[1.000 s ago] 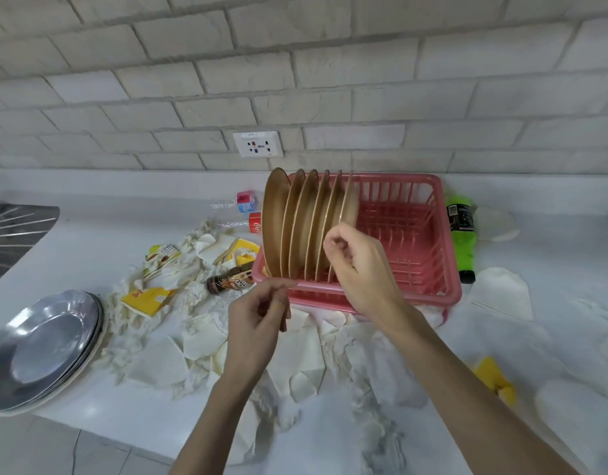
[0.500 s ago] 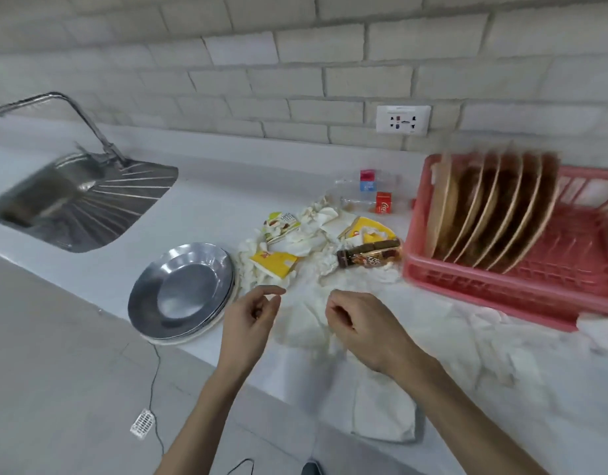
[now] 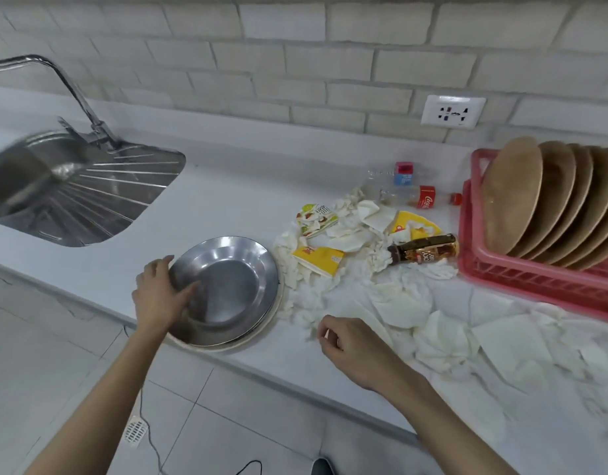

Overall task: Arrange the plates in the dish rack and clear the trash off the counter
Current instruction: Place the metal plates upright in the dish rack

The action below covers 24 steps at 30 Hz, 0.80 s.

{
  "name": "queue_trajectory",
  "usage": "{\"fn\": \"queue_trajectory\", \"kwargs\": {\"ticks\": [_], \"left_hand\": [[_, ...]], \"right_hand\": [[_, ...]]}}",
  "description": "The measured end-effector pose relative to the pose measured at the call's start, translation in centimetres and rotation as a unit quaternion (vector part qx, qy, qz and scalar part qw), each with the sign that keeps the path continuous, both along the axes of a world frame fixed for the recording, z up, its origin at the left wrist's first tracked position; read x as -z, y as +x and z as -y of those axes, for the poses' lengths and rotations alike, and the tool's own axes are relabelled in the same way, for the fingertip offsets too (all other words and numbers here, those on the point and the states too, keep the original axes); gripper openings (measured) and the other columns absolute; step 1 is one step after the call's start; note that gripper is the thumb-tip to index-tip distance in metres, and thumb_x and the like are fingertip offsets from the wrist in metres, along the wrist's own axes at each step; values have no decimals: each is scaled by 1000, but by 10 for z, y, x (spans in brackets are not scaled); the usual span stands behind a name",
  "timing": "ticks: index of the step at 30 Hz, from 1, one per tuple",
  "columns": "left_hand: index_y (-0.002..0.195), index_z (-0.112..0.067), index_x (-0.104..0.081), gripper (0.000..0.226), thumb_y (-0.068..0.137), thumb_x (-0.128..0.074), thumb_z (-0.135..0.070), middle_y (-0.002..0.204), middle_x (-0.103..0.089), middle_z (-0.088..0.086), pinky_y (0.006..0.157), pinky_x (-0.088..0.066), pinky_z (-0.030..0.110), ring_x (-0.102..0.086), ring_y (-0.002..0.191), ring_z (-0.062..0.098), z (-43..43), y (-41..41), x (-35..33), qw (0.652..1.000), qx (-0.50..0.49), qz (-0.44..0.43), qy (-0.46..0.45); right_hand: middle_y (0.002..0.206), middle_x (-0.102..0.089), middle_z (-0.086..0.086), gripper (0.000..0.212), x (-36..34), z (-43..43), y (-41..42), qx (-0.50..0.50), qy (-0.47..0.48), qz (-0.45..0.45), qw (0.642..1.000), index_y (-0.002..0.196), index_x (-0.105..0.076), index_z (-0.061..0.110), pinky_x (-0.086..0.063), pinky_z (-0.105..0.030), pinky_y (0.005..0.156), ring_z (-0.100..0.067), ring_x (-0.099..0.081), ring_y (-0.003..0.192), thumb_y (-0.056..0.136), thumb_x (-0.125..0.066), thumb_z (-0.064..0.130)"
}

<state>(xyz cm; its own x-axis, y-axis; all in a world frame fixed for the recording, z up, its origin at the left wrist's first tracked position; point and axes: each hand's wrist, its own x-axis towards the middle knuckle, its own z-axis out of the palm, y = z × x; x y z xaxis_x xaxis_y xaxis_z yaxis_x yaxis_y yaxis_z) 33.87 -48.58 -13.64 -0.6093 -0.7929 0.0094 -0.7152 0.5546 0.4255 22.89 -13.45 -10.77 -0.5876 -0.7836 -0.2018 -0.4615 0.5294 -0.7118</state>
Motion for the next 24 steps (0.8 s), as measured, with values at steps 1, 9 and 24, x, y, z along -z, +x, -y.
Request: {"fn": "queue_trajectory", "kwargs": {"ticks": [1,9,24], "left_hand": [[142,-15,-44,82,75,-80,-46,142,-45,14,99,-39,58,-41,128,41,10,0,4,1000,-11,12,27],[118,-11,-66,69,60,-69,-48,114,-67,9,85,-43,35,-59,102,30,20,-3,4,980,-23,-98,173],[132,-20,-63,46,87,-63,-6,126,-65,-6,104,-46,21,-61,113,7,60,-22,-45,897,-120,-407,121]], "right_hand": [[77,-59,7,12,0,0,0,4,5,4,1000,88,-55,24,-45,-33,58,-13,-54,65,96,-47,26],[73,-62,3,22,-2,11,0,31,-6,34,999,86,-60,23,-40,-29,57,-8,-49,59,99,-47,36],[63,-40,6,43,-12,42,-10,81,-83,-10,993,66,-33,24,-31,-34,59,-11,-39,59,103,-39,43]]}}
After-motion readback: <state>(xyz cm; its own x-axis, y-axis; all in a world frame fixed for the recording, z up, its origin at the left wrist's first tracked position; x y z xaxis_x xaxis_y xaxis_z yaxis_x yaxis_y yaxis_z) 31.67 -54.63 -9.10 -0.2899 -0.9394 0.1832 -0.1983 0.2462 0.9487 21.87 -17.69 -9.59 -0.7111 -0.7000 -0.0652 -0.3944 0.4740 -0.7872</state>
